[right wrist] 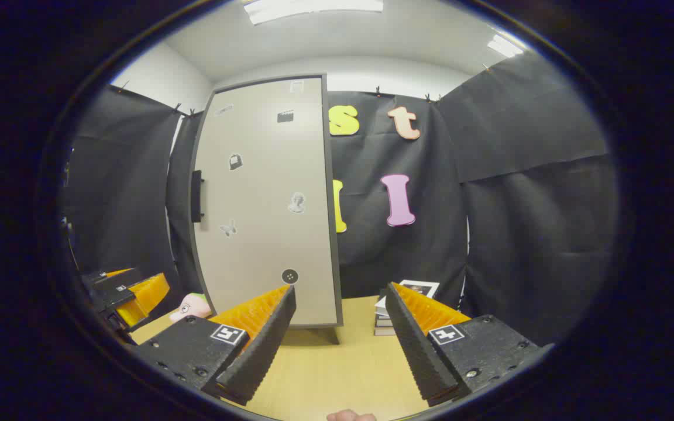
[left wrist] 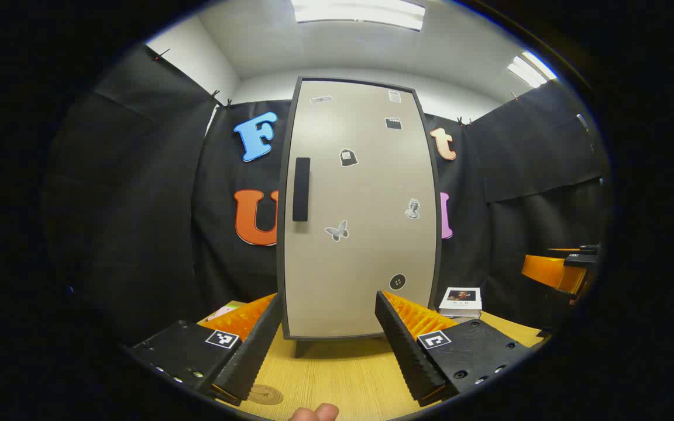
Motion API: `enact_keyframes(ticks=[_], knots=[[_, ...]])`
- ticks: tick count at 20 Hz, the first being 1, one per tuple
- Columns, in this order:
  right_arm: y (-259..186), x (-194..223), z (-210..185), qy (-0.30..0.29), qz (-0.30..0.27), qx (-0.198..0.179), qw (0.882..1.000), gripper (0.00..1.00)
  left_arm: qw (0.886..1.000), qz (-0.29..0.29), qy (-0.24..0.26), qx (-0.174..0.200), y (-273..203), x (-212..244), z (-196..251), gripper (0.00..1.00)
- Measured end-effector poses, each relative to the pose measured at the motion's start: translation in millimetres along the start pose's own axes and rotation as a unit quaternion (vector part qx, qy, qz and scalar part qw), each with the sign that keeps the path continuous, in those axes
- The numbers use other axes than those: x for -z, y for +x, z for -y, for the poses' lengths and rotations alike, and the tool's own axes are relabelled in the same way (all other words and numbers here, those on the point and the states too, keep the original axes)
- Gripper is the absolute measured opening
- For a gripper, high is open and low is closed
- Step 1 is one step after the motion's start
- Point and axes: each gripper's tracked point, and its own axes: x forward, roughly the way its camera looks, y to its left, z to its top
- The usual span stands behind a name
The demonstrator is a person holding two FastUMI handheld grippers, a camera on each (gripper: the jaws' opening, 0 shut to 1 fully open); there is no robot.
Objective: Open the cabinet door with the right hand, grasp the bottle in the cabinet with the left hand and place it on the coaster, then close the cabinet door with the right hand.
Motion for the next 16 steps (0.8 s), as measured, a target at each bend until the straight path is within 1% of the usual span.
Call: enact_keyframes(ticks=[5,11,16], knots=[[-3.9,5.3,-1.4,-0.008,-0.005,-0.002,1.0,0.99,1.0,0.0,-0.006,-0.002,-0.3,-0.7,-0.8,0.95],[-6.5,1.7,-1.6,-0.008,0.0,-0.004,1.0,0.99,1.0,0.005,0.01,-0.011,-2.1,-5.6,-6.8,0.95],[-7.4,-0.3,-3.0,-0.009,0.002,-0.007,1.0,0.99,1.0,0.013,0.005,-0.012,-4.9,-11.3,-6.3,0.95]])
